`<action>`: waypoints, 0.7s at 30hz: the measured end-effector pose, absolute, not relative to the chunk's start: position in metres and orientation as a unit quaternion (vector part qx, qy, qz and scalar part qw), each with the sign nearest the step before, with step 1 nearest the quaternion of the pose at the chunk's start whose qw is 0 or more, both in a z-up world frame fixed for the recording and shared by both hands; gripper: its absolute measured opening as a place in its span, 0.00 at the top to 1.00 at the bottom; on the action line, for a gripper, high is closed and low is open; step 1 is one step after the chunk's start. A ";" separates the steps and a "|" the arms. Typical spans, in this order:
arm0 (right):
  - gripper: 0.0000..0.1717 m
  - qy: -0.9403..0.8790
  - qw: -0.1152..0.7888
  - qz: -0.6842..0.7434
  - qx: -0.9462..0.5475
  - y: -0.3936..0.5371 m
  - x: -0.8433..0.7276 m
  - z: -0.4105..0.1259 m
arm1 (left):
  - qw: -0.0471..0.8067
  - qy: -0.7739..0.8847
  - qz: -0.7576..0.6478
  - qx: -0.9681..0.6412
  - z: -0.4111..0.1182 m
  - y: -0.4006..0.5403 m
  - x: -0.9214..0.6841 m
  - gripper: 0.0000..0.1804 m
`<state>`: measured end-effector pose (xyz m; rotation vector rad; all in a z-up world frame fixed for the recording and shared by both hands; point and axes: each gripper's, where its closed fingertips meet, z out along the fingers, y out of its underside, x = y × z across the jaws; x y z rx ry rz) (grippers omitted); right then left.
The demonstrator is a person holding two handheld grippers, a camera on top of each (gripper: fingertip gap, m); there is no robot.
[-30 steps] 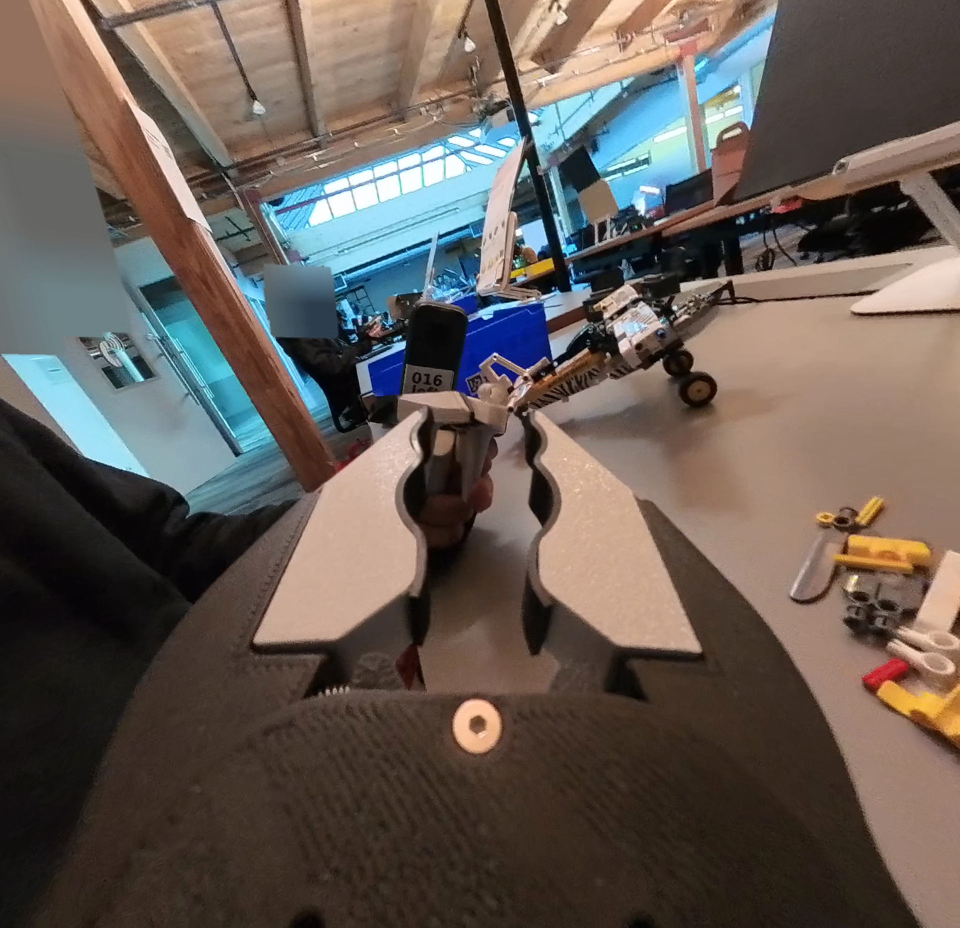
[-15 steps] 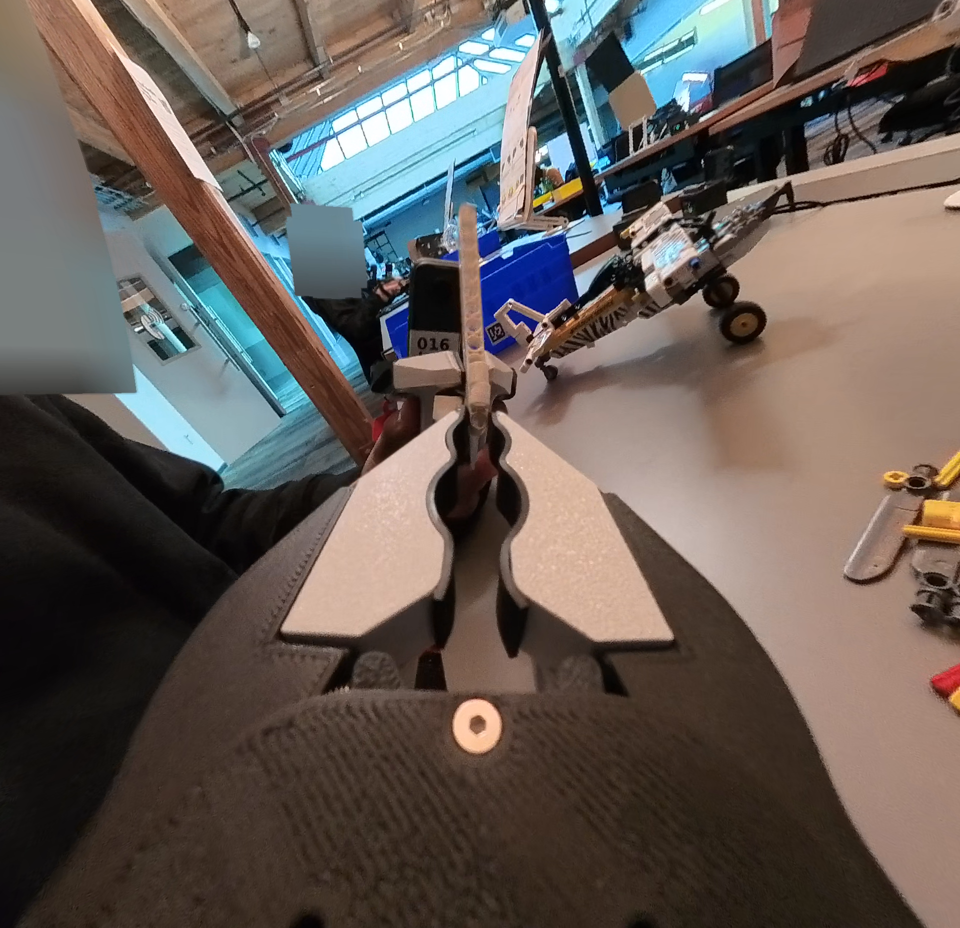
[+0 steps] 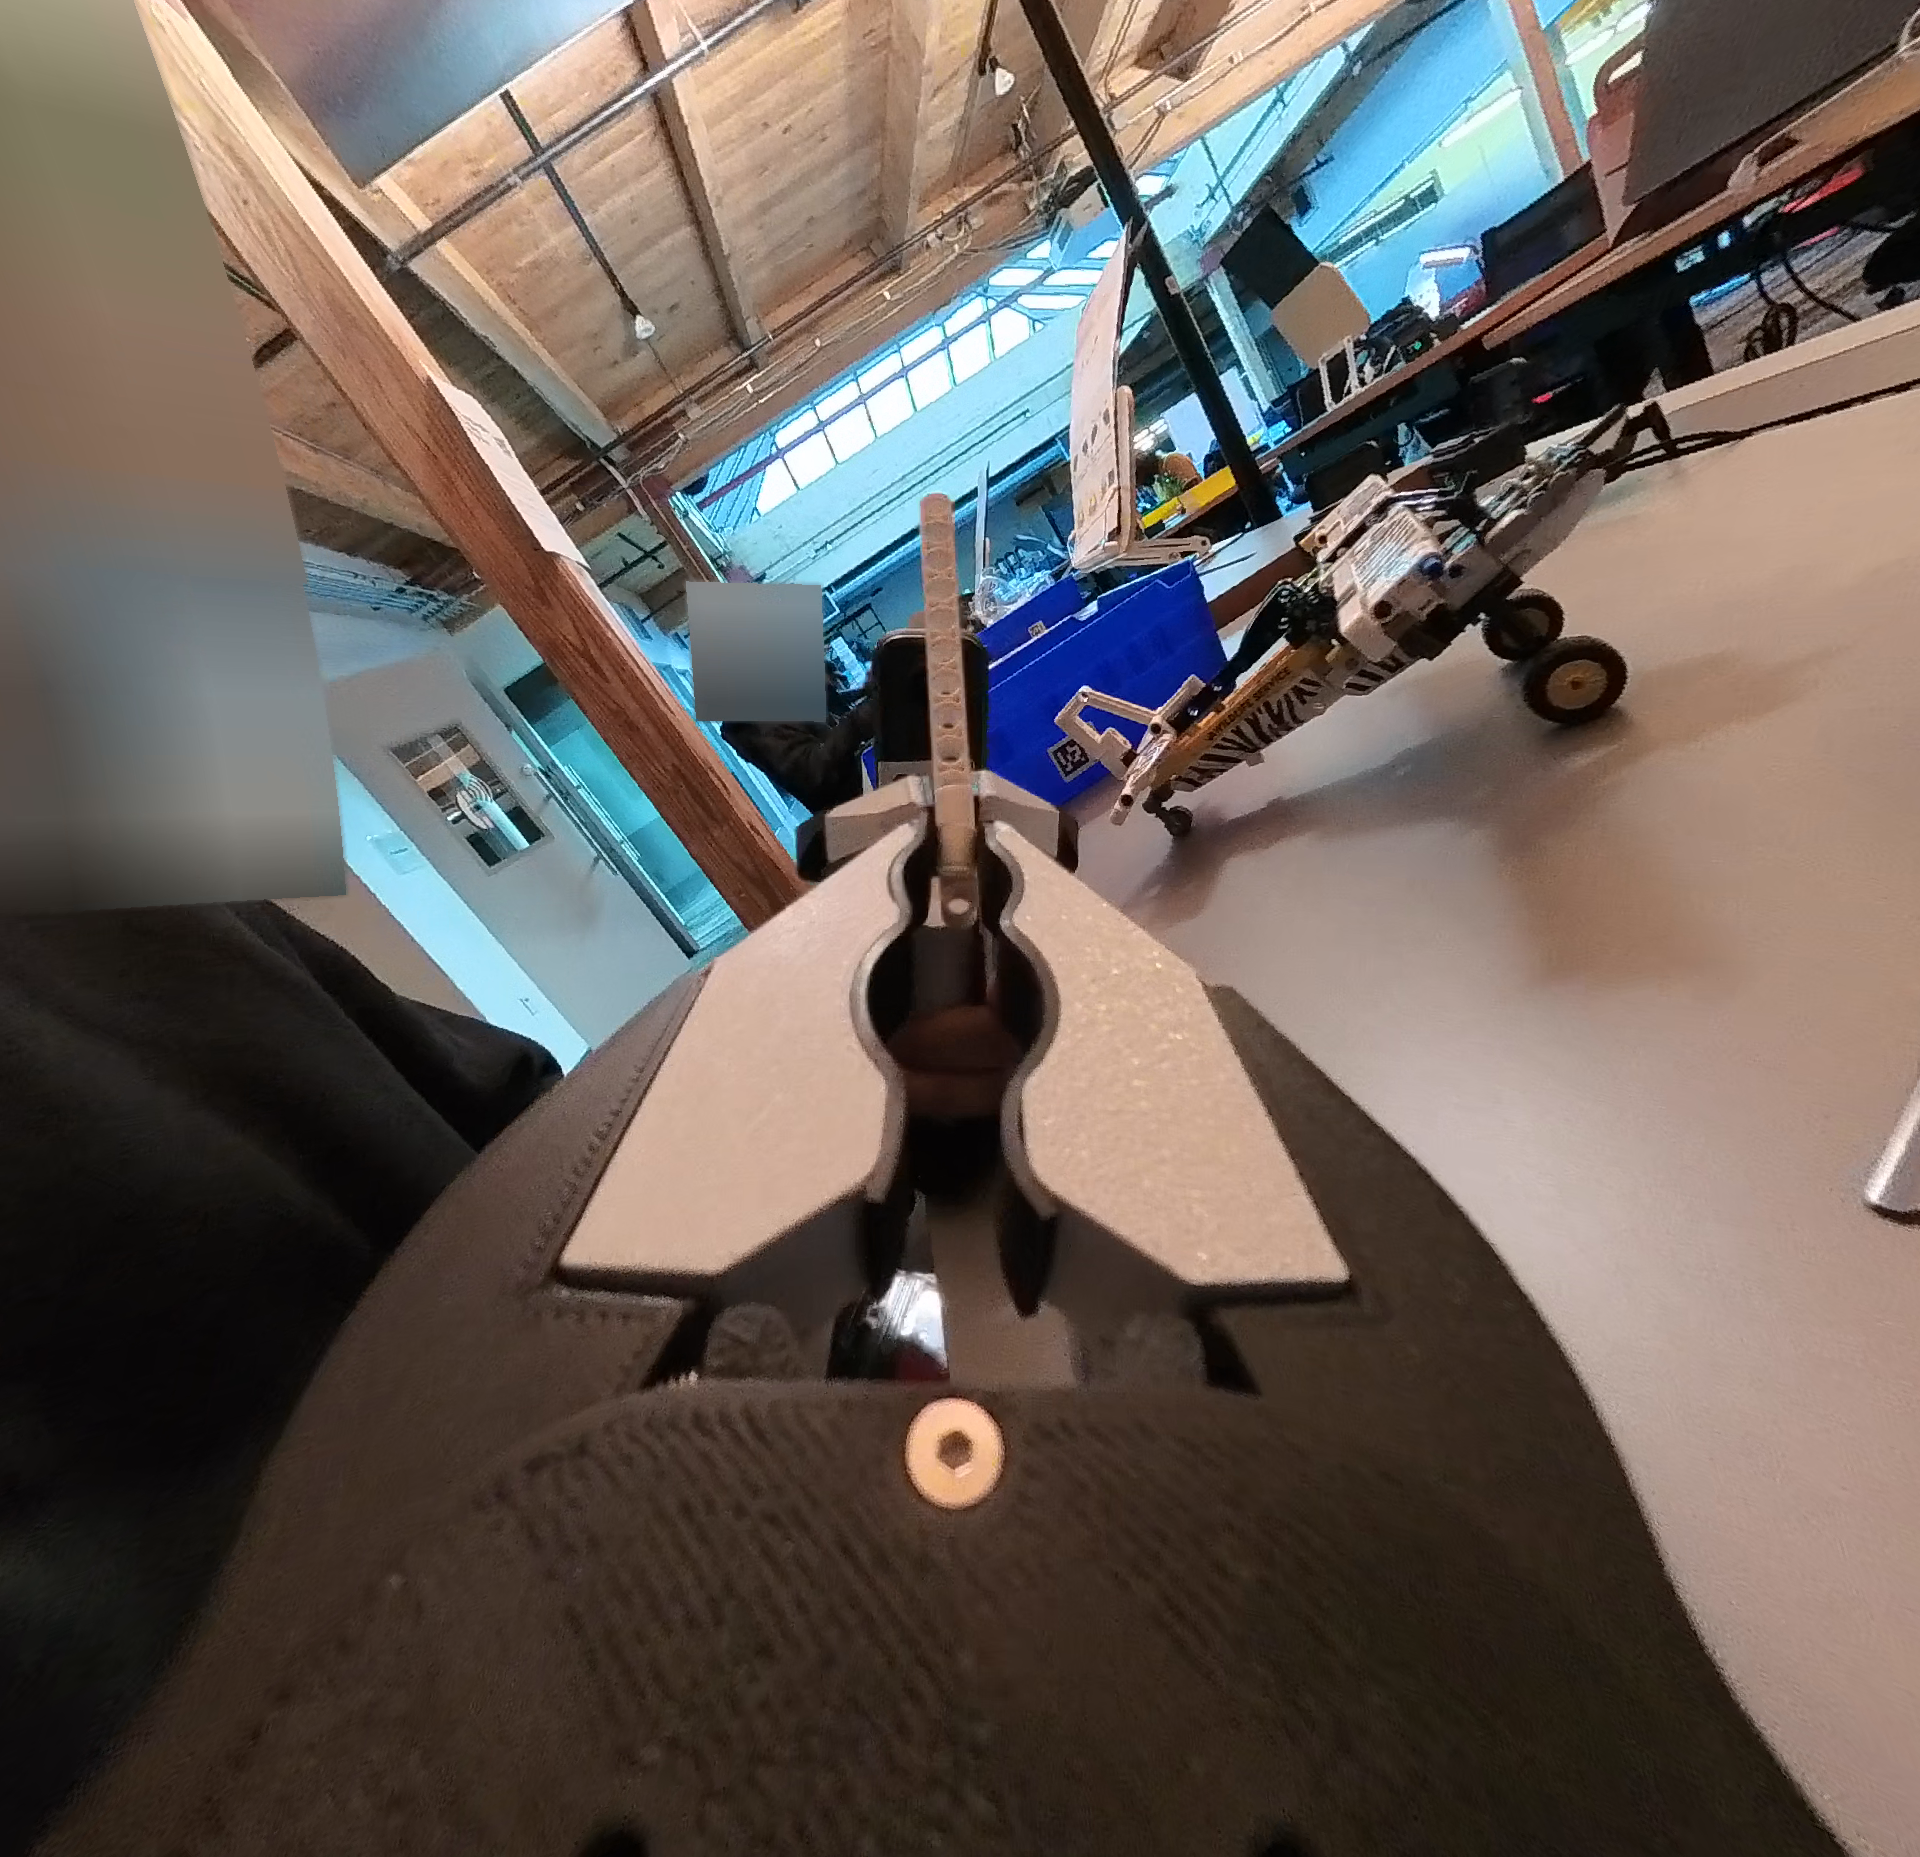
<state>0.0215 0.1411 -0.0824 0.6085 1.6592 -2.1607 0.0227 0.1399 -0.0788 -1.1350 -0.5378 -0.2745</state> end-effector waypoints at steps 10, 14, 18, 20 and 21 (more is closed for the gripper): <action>0.97 0.588 0.152 -0.769 0.196 0.137 0.029 -0.079 | 0.802 -0.232 -0.149 -0.530 -0.077 0.144 0.031 1.00; 0.97 0.600 0.149 -0.762 0.196 0.136 0.030 -0.082 | 0.816 -0.246 -0.132 -0.507 -0.074 0.138 0.024 0.89; 0.97 0.612 0.135 -0.753 0.200 0.135 0.029 -0.085 | 0.826 -0.243 -0.127 -0.493 -0.071 0.133 0.024 0.98; 0.97 0.614 0.139 -0.752 0.196 0.135 0.030 -0.085 | 0.826 -0.240 -0.132 -0.493 -0.071 0.133 0.025 0.98; 0.97 0.613 0.141 -0.752 0.195 0.135 0.031 -0.085 | 0.825 -0.239 -0.135 -0.494 -0.071 0.133 0.026 0.99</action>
